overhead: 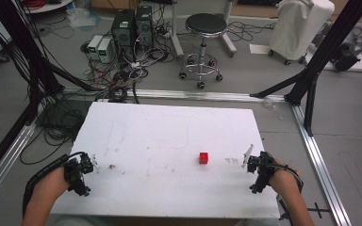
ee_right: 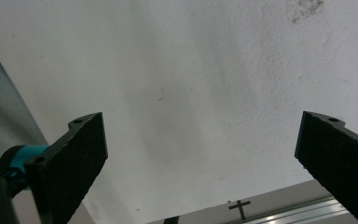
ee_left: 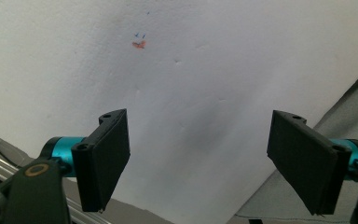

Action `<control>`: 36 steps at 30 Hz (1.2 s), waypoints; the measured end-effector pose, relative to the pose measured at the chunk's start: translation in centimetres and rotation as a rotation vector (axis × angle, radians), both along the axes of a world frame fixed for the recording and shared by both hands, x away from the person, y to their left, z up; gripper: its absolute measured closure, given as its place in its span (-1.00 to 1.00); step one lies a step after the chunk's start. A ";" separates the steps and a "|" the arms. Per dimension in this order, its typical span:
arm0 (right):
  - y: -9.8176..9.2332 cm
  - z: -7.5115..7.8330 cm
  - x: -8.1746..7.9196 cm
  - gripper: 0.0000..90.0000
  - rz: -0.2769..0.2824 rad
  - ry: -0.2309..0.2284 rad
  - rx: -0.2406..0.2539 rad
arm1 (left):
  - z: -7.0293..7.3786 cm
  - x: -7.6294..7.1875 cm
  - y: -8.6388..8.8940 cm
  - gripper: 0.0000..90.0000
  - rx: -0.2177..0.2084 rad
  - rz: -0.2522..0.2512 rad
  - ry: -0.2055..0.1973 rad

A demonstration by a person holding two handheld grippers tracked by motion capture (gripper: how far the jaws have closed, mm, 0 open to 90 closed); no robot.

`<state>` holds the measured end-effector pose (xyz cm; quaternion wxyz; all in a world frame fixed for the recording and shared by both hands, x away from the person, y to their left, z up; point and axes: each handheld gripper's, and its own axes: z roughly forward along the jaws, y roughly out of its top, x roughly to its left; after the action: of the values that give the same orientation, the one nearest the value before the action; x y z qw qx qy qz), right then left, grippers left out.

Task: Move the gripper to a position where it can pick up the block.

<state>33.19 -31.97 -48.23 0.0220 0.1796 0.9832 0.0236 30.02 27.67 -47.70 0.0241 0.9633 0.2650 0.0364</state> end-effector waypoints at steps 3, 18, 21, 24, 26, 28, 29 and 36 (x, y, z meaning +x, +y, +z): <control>-0.2 0.2 0.6 -0.97 0.002 -0.002 0.007 | 0.0 0.0 0.1 -0.53 0.001 0.004 0.004; 0.5 2.4 3.7 -0.97 0.054 -0.025 0.017 | 0.0 0.1 0.5 -0.53 0.001 0.012 0.003; 1.0 3.4 4.4 -0.97 0.078 -0.029 0.010 | 0.0 0.1 0.5 -0.53 -0.001 0.013 0.007; 1.5 4.0 4.8 -0.97 0.093 -0.029 -0.005 | 0.0 0.2 0.6 -0.53 -0.003 0.013 0.010; 2.0 4.3 5.2 -0.97 0.121 -0.028 -0.007 | 0.0 0.2 0.6 -0.53 -0.002 0.016 0.010; 2.5 4.7 5.6 -0.97 0.151 -0.041 -0.020 | 0.0 0.2 0.6 -0.53 -0.003 0.018 0.006; 2.8 4.9 5.7 -0.97 0.155 -0.034 -0.016 | -0.1 0.2 0.6 -0.53 -0.004 0.018 0.009; 4.9 6.2 6.5 -0.97 0.216 -0.046 -0.029 | 0.0 0.2 0.6 -0.53 -0.002 0.017 0.008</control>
<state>39.65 -27.02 -42.08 0.0444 0.0718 0.9963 0.0154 30.21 28.30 -47.75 0.0238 0.9611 0.2733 0.0326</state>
